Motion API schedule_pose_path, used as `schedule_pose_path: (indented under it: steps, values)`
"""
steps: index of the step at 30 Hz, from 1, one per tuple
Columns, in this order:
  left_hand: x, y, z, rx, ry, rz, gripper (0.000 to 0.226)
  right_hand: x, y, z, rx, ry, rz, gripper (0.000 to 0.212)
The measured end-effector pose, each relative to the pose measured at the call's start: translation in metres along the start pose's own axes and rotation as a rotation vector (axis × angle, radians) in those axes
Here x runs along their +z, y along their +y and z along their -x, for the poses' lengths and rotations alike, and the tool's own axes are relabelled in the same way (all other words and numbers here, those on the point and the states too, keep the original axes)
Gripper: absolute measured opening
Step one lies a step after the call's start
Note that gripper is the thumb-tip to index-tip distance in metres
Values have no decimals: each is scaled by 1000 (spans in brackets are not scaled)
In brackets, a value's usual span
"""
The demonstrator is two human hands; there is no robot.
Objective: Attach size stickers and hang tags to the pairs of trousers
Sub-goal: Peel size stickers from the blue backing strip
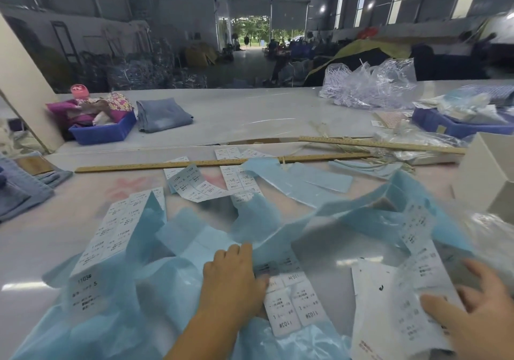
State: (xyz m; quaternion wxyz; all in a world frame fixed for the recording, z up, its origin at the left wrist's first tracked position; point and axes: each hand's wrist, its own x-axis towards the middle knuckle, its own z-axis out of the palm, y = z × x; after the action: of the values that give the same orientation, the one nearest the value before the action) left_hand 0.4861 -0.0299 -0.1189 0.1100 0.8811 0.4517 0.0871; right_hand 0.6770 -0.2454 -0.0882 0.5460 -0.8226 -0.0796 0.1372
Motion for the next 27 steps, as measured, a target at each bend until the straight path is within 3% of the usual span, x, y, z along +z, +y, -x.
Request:
schedule_pose_path:
  steps: [2, 5, 9, 11, 13, 16, 18, 21, 25, 27]
  values:
    - [-10, 3, 2, 36, 141, 49, 5, 7, -7, 11, -64, 51, 105, 103]
    - [-17, 13, 6, 137, 241, 160, 29, 18, -19, 33, -301, 263, 351, 99]
    - [-26, 40, 22, 435, 348, 219, 21, 33, -41, 62, -713, 398, 367, 45]
    - [-27, 46, 28, 477, 347, 185, 17, 39, -57, 67, -850, 310, 352, 37]
    - [-30, 41, 25, 369, 382, 173, 16, 46, -69, 65, -872, 119, 388, 34]
    - [-42, 18, 12, 14, 358, 129, 9, 60, -79, 49, -640, -246, 687, 29]
    - [-44, -1, 5, -121, 377, 107, 16, 72, -81, 37, -552, -342, 838, 25]
    - [-37, -10, 2, -177, 316, 10, 35, 92, -82, 24, -525, -389, 869, 20]
    - [-22, -1, 1, -66, 207, -129, 70, 122, -74, -5, -624, -398, 970, 58]
    - [-18, 4, 1, 11, 96, -105, 72, 132, -76, -19, -640, -429, 1037, 74]
